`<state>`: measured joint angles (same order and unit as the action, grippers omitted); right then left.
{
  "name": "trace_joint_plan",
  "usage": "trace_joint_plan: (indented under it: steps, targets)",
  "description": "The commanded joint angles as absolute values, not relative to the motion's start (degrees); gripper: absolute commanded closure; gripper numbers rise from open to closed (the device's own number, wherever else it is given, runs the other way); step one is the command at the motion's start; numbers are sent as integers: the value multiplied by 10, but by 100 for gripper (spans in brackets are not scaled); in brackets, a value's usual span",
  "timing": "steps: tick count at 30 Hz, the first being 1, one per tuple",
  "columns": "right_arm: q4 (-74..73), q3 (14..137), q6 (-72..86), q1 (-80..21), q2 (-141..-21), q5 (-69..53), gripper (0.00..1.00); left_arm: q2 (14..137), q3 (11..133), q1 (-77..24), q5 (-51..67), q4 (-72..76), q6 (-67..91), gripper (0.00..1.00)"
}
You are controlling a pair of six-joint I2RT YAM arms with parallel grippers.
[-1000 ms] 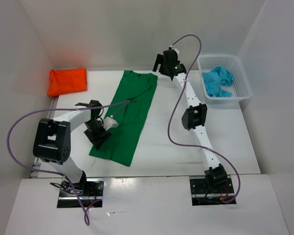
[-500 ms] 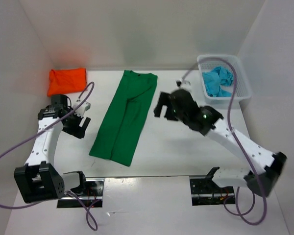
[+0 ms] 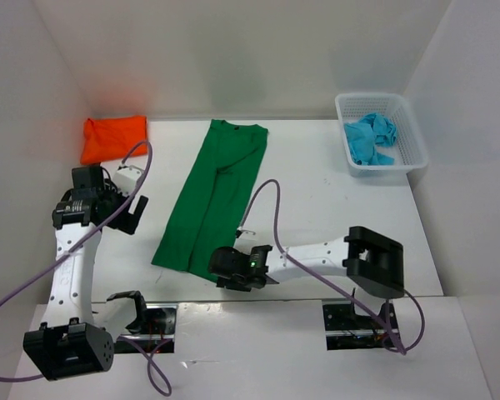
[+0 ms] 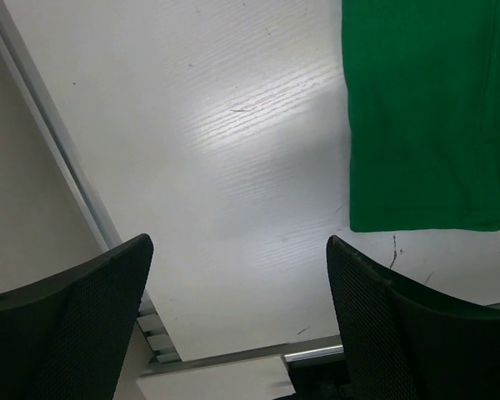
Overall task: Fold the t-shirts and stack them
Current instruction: Rotate the tshirt 90 degrees
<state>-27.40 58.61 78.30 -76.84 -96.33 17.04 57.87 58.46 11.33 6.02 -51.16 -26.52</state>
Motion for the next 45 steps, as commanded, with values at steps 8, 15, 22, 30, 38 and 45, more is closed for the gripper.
trace_joint_plan:
  steps: [8,15,22,30,38,45]
  targets:
    - [-208,680,861,-747,-1081,171,38,510,551,115,46,-498,-295,6]
    - [-220,663,906,-747,-1070,178,38,510,532,115,51,-487,-322,5]
    - [-256,638,922,-747,-1011,171,34,510,532,104,67,-476,-322,5]
    - [-248,652,883,-708,-1055,156,26,521,532,93,78,-471,-299,5]
    - [-207,621,896,-693,-1093,107,74,521,538,88,78,-471,-299,5]
    - [-234,546,915,-693,-997,121,100,505,547,83,79,-471,-332,5]
